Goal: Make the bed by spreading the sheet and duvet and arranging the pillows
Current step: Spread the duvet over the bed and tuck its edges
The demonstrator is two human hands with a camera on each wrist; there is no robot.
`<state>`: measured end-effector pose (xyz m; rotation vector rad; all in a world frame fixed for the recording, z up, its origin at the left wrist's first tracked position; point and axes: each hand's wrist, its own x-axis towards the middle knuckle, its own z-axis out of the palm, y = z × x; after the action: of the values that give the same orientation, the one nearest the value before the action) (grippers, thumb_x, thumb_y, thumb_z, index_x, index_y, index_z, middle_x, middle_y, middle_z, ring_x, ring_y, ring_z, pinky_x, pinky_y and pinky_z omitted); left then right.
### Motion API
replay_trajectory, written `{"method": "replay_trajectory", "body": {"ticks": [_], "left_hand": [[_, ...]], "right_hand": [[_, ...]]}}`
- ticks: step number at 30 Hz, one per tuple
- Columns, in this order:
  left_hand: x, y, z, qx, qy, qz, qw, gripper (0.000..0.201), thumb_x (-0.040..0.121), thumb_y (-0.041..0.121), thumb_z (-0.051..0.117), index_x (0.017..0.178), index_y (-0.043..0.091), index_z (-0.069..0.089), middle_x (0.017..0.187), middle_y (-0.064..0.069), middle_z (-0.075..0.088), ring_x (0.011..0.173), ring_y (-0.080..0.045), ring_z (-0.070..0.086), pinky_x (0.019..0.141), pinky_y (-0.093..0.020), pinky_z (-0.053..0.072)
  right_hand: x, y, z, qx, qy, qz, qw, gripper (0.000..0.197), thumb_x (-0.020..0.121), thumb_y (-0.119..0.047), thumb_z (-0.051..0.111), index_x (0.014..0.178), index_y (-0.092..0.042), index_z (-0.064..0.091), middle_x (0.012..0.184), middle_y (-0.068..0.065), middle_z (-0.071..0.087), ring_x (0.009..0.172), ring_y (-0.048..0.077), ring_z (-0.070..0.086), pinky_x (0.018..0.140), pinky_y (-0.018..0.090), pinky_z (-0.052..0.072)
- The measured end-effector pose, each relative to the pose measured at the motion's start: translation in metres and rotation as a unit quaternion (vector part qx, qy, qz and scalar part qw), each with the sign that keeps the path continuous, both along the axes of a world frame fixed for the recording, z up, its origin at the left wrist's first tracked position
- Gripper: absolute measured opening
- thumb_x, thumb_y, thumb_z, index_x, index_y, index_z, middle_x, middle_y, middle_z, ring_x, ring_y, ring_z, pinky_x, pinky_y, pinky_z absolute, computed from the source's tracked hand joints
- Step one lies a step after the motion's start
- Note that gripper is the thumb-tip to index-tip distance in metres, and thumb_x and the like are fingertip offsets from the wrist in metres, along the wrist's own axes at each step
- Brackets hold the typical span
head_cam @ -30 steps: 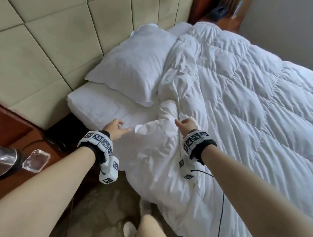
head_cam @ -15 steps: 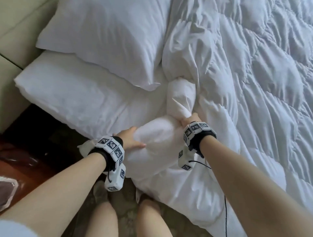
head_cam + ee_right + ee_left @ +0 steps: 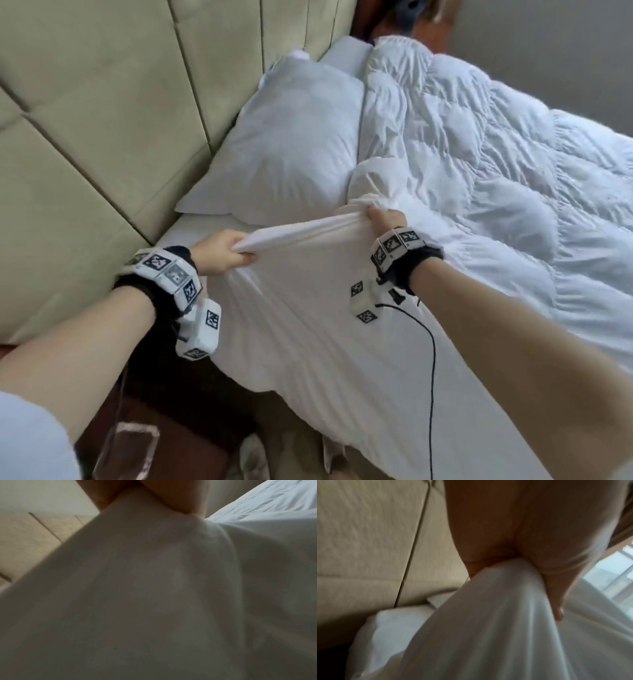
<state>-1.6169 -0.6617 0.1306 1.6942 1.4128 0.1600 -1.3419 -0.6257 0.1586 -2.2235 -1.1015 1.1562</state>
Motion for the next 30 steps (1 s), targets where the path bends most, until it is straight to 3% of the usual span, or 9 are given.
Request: {"method": "replay_trajectory", "body": {"ticks": [1,5,8,13,17,19,22,26,30], "left_hand": [[-0.02,0.004,0.02,0.013,-0.03,0.023,0.999,0.012,0.076,0.024,0.07,0.075,0.021,0.059,0.071,0.007,0.061,0.064,0.006,0.054,0.066,-0.023,0.035],[-0.075,-0.001,0.086,0.036,-0.102,0.061,0.992,0.029,0.072,0.021,0.067,0.094,0.003,0.064,0.064,0.011,0.057,0.054,0.005,0.048,0.052,-0.005,0.033],[-0.097,-0.006,0.099,0.059,-0.112,0.074,0.989,0.029,0.075,0.017,0.069,0.094,-0.004,0.063,0.073,-0.003,0.055,0.058,0.0,0.048,0.054,-0.006,0.034],[-0.124,-0.031,0.021,-0.009,0.028,0.082,0.996,0.022,0.069,0.032,0.07,0.076,0.013,0.061,0.083,-0.008,0.059,0.083,-0.014,0.052,0.065,-0.016,0.038],[-0.134,-0.055,-0.05,-0.154,0.221,0.008,0.963,0.015,0.082,0.017,0.067,0.089,0.008,0.058,0.083,-0.006,0.058,0.075,-0.015,0.053,0.058,-0.021,0.038],[-0.119,-0.044,-0.058,-0.207,0.195,0.043,0.958,0.013,0.085,0.011,0.064,0.094,0.004,0.058,0.084,-0.009,0.059,0.071,-0.019,0.052,0.056,-0.018,0.04],[-0.072,0.005,-0.041,-0.106,0.153,0.106,0.977,0.015,0.088,0.009,0.061,0.1,0.0,0.058,0.085,-0.011,0.056,0.083,-0.021,0.051,0.062,-0.022,0.042],[0.022,0.084,-0.001,0.003,0.095,0.12,0.988,0.02,0.089,0.014,0.061,0.105,0.002,0.06,0.094,-0.014,0.057,0.085,-0.022,0.053,0.074,-0.028,0.042],[0.099,0.149,0.014,0.027,0.062,0.133,0.989,0.029,0.088,0.021,0.062,0.109,0.001,0.06,0.105,-0.017,0.061,0.093,-0.03,0.058,0.083,-0.033,0.046]], "right_hand": [[-0.014,0.001,0.015,0.012,-0.025,0.034,0.999,0.042,0.093,-0.026,0.048,0.129,-0.004,0.052,0.127,0.014,0.055,0.118,0.029,0.051,0.092,0.028,0.037],[-0.056,0.005,0.072,0.091,-0.069,0.076,0.991,0.036,0.097,-0.012,0.04,0.13,-0.006,0.053,0.134,0.015,0.052,0.125,0.029,0.048,0.101,0.026,0.034],[-0.074,0.007,0.086,0.113,-0.072,0.076,0.988,0.036,0.097,-0.014,0.038,0.126,-0.001,0.056,0.127,0.019,0.055,0.123,0.031,0.049,0.091,0.027,0.038],[-0.098,-0.016,0.01,-0.049,-0.026,0.129,0.99,0.041,0.092,-0.024,0.048,0.124,0.001,0.051,0.117,0.017,0.057,0.11,0.028,0.055,0.083,0.028,0.039],[-0.097,-0.02,-0.028,-0.129,0.022,0.208,0.969,0.036,0.092,-0.028,0.054,0.117,-0.003,0.057,0.114,0.015,0.063,0.108,0.03,0.06,0.093,0.038,0.05],[-0.076,-0.008,-0.02,-0.116,0.051,0.19,0.974,0.04,0.095,-0.027,0.05,0.122,0.002,0.054,0.108,0.014,0.066,0.09,0.025,0.064,0.076,0.034,0.053],[-0.03,0.024,-0.002,-0.061,0.033,0.161,0.985,0.037,0.096,-0.023,0.047,0.122,0.004,0.053,0.081,0.01,0.063,0.064,0.02,0.057,0.056,0.024,0.044],[0.042,0.078,0.013,-0.022,-0.038,0.18,0.983,0.033,0.094,-0.02,0.047,0.106,0.005,0.064,0.102,0.019,0.07,0.096,0.033,0.066,0.09,0.039,0.052],[0.094,0.132,0.016,0.009,-0.078,0.163,0.984,0.035,0.093,-0.026,0.048,0.097,0.004,0.064,0.106,0.022,0.069,0.098,0.034,0.065,0.092,0.043,0.05]]}}
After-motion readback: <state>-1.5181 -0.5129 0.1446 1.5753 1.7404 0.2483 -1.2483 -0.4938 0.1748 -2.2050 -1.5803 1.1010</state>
